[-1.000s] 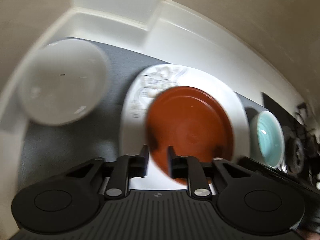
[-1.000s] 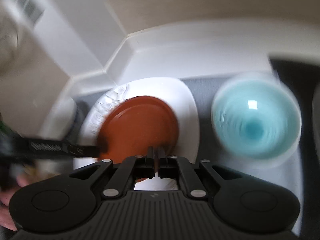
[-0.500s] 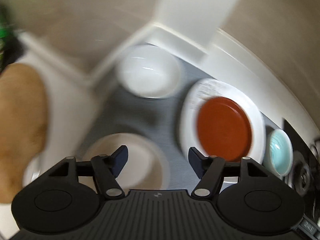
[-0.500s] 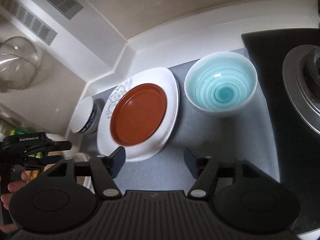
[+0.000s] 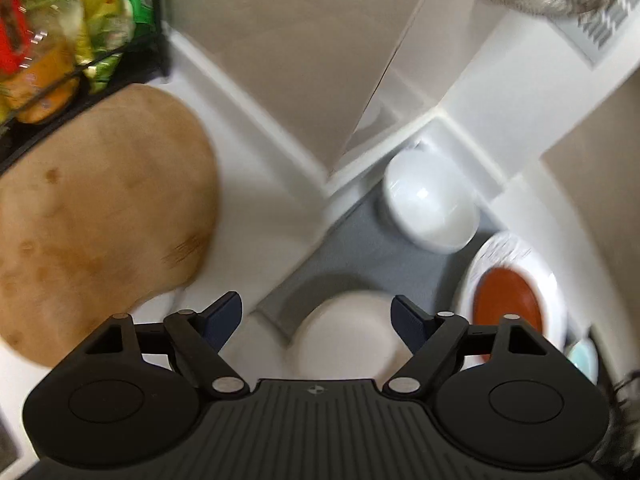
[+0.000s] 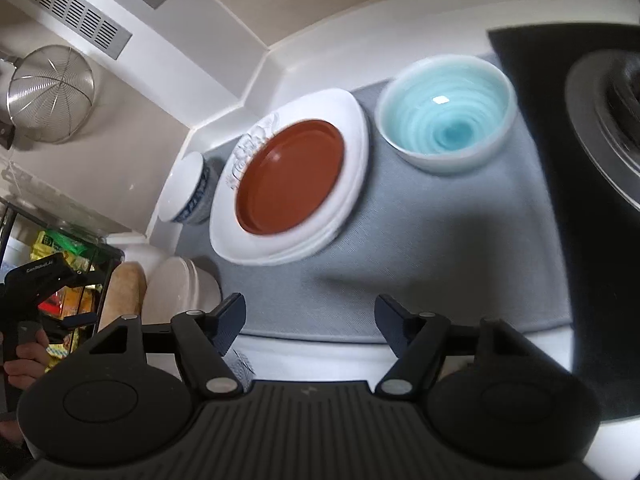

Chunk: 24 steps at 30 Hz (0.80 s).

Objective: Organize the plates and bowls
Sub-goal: 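Open both tools and pull them back from the plate stack, then move both tools to the rim of the blue-rimmed white bowl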

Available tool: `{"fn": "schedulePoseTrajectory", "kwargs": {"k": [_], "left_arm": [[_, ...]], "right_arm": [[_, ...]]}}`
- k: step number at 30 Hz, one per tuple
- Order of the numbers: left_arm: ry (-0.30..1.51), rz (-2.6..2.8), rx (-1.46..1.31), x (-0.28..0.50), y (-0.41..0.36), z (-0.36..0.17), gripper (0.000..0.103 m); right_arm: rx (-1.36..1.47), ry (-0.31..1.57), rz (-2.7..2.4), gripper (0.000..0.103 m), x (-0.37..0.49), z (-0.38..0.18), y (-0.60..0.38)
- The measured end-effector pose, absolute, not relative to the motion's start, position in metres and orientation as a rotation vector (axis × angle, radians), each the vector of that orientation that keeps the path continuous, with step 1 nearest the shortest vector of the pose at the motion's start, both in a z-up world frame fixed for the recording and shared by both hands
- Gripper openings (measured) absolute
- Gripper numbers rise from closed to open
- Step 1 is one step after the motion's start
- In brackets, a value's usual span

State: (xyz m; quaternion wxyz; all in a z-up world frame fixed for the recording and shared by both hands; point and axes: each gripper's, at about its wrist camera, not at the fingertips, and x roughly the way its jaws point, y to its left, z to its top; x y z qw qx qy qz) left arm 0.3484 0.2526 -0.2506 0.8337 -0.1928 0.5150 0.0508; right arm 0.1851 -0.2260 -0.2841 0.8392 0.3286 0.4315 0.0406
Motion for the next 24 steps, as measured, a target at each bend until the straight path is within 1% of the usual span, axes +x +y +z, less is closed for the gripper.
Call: {"fn": "schedulePoseTrajectory", "kwargs": {"k": [1,3,4,5,6,9,14,19,24], "left_arm": [[1.08,0.079,-0.432,0.353,0.254,-0.25,0.076],[1.061,0.006,-0.445,0.364,0.255,-0.25,0.06],[1.055,-0.029,-0.434,0.371,0.254,-0.251,0.055],[1.058,-0.054,-0.424,0.378,0.253,-0.254,0.045],[1.069,-0.073,-0.421,0.385,0.252,-0.256,0.038],[1.074,-0.127,-0.436,0.401,0.254,-0.265,0.036],[1.029,-0.097,-0.347,0.412,0.245,-0.277,0.036],[1.078,-0.121,-0.449,0.431,0.252,-0.296,0.036],[1.077,-0.083,-0.537,0.44,0.263,-0.305,0.036]], "right_arm": [[0.694,0.906,0.085,0.076,0.194,-0.278,-0.221],[0.682,0.892,0.074,0.076,0.213,-0.265,-0.21],[0.675,0.882,0.082,0.076,0.223,-0.259,-0.204],[0.667,0.872,0.09,0.076,0.233,-0.254,-0.196],[0.664,0.864,0.088,0.076,0.244,-0.249,-0.188],[0.685,0.838,0.105,0.075,0.279,-0.238,-0.166],[0.694,0.855,0.14,0.074,0.343,-0.241,-0.124],[0.744,0.923,0.137,0.07,0.388,-0.26,-0.094],[0.768,0.972,0.113,0.069,0.41,-0.278,-0.086]]}}
